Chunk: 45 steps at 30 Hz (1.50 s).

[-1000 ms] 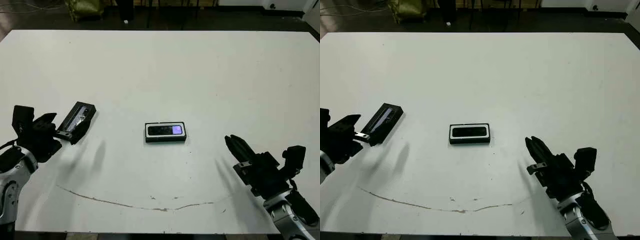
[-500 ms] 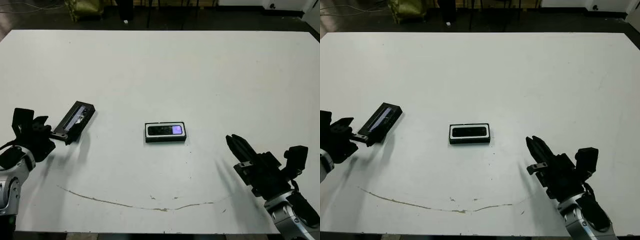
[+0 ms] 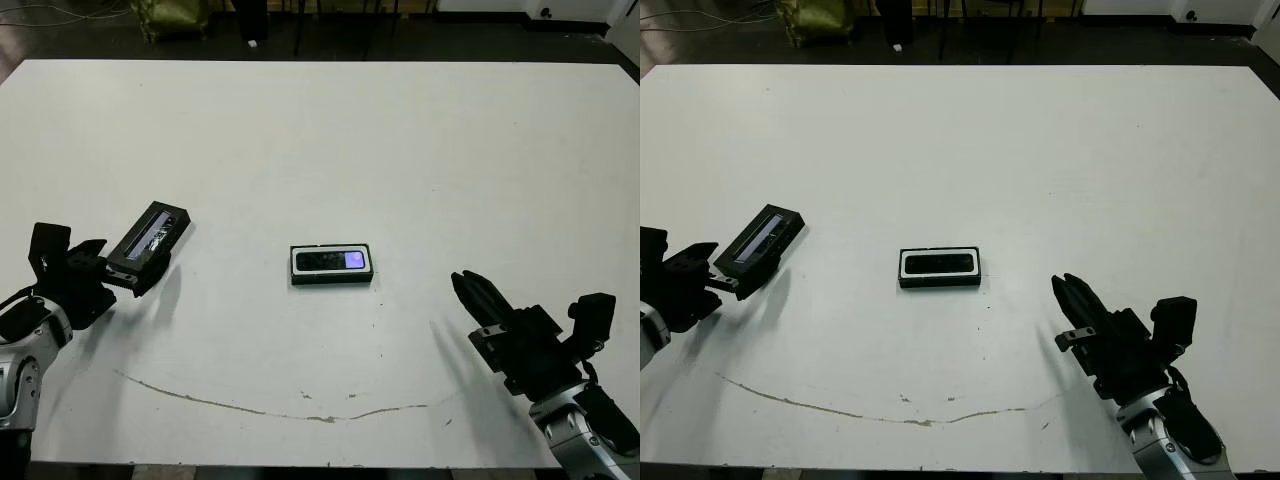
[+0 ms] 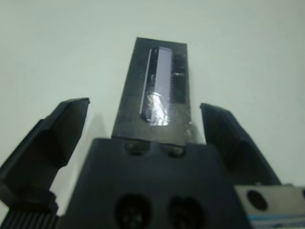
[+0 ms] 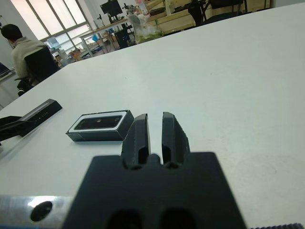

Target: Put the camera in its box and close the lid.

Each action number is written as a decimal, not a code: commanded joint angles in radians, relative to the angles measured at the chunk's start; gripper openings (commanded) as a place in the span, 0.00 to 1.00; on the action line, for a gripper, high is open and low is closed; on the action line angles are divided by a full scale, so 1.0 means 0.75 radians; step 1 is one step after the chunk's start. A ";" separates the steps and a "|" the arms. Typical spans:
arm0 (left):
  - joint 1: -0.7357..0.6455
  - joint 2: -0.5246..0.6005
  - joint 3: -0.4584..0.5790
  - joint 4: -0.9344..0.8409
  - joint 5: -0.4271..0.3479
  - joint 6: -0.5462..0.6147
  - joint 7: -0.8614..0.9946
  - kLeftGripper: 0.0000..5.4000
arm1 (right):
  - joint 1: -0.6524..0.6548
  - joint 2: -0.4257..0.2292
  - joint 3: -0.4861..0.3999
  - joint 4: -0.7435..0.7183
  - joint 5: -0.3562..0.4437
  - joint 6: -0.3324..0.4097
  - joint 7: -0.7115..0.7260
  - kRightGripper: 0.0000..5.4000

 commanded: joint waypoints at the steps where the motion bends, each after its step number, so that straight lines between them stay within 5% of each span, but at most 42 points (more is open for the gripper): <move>1: 0.012 0.019 -0.010 0.015 0.012 0.008 -0.011 0.99 | 0.016 -0.009 -0.009 0.031 -0.005 0.014 -0.001 0.00; 29: -0.026 0.064 -0.067 0.229 0.122 -0.143 -0.068 0.99 | 0.017 -0.006 -0.006 0.033 0.005 0.007 0.017 0.00; 45: -0.077 0.079 -0.090 0.399 0.061 -0.124 -0.236 0.99 | 0.024 0.000 -0.006 0.040 -0.012 0.003 0.009 0.00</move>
